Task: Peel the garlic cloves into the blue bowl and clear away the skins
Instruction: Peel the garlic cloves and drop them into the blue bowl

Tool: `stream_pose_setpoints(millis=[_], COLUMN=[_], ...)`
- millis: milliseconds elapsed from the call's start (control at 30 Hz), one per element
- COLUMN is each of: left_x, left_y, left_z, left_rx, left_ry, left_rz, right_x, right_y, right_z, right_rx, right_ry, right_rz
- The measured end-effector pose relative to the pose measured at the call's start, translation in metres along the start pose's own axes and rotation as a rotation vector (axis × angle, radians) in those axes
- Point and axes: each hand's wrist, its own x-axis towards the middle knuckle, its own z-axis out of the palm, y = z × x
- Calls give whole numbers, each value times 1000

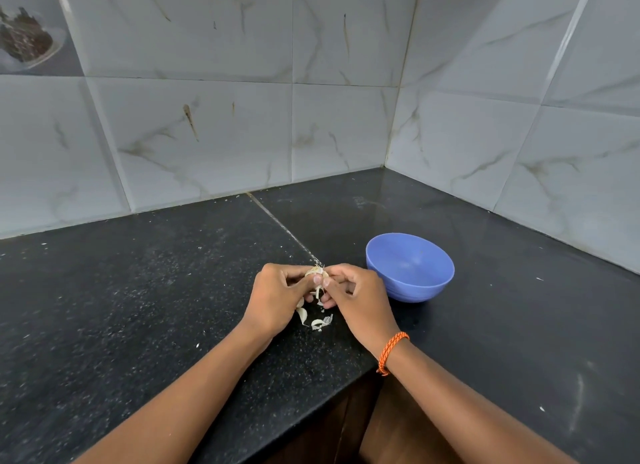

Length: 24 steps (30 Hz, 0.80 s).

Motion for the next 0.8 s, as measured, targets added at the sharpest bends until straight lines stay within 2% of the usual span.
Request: stream_pose_setpoints(millis=[200,467,567,800], left_x=[0,1,2,1], left_y=[4,1,-2,2], left_z=[-4,-3,-2,-2], left_rx=[-51,-38,-22,-90], left_ry=[-47,-15,15,4], left_rz=[-17,-12,8,-9], right_x=[0,2,3,3], right_y=[0,9,10,9], right_z=[-6,-6,-3,-1], right_rx=[134,26,-3,-50], right_ry=[-59,57,48,47], right_rz=[5,52,66,-26])
